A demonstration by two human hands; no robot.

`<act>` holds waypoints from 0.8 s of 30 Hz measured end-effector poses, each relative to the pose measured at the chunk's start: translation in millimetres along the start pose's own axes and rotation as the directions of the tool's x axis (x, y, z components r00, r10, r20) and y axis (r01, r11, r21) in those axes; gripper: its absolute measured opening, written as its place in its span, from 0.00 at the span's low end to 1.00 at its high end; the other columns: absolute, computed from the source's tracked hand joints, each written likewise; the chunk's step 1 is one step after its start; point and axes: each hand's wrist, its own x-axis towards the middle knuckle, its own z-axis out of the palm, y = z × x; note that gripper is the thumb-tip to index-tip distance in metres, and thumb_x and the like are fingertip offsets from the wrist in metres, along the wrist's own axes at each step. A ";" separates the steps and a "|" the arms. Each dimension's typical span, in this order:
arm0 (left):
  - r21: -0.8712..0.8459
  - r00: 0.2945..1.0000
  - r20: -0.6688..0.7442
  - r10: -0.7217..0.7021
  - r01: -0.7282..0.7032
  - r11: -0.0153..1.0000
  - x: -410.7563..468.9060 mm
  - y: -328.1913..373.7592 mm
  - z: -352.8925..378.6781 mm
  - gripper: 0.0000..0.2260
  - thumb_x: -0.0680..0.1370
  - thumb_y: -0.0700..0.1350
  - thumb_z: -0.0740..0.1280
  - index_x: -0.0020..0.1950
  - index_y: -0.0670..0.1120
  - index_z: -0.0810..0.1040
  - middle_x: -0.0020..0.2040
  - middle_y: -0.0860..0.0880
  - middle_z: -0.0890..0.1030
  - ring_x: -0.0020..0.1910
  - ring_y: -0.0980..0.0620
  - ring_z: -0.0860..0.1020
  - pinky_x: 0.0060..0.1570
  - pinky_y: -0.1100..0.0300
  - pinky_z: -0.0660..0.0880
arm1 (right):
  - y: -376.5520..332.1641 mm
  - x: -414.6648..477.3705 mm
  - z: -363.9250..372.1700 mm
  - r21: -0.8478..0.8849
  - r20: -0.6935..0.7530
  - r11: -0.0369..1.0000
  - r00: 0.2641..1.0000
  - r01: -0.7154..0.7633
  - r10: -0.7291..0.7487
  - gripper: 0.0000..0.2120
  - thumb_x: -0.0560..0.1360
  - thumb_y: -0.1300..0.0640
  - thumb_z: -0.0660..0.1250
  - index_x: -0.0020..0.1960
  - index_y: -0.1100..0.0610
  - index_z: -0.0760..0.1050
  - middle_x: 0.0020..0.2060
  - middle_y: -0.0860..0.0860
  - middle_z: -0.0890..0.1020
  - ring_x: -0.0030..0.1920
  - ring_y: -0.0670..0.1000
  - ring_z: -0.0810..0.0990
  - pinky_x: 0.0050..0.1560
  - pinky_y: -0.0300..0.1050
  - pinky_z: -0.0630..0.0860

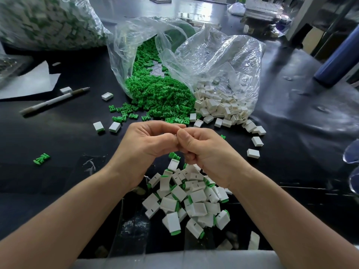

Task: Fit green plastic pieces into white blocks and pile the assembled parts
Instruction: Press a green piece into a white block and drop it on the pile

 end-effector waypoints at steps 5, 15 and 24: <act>0.003 1.000 0.005 -0.001 0.001 1.000 -0.7 1.0 0.1 0.08 0.63 0.34 0.70 0.37 0.44 0.85 0.40 0.43 0.85 0.38 0.49 0.83 0.37 0.64 0.78 | 0.1 -0.4 0.6 0.008 -0.002 1.000 1.000 0.001 -0.001 0.17 0.80 0.59 0.55 0.33 0.55 0.71 0.29 0.52 0.62 0.30 0.49 0.58 0.32 0.42 0.55; -0.032 1.000 -0.013 -0.008 0.007 0.999 -2.1 3.0 3.4 0.07 0.61 0.40 0.69 0.36 0.43 0.85 0.39 0.43 0.84 0.37 0.49 0.83 0.37 0.64 0.79 | 1.7 0.1 0.5 0.006 -0.010 1.000 1.000 0.018 -0.018 0.16 0.80 0.57 0.56 0.34 0.55 0.73 0.29 0.52 0.62 0.30 0.49 0.57 0.32 0.43 0.54; -0.012 1.000 -0.018 -0.015 0.015 1.000 -1.7 4.3 3.0 0.07 0.62 0.41 0.69 0.37 0.43 0.84 0.33 0.44 0.83 0.32 0.50 0.82 0.37 0.63 0.79 | 1.8 4.8 -8.1 0.100 0.093 0.993 0.995 -0.056 0.047 0.17 0.75 0.47 0.57 0.35 0.58 0.69 0.27 0.49 0.67 0.29 0.45 0.62 0.29 0.34 0.61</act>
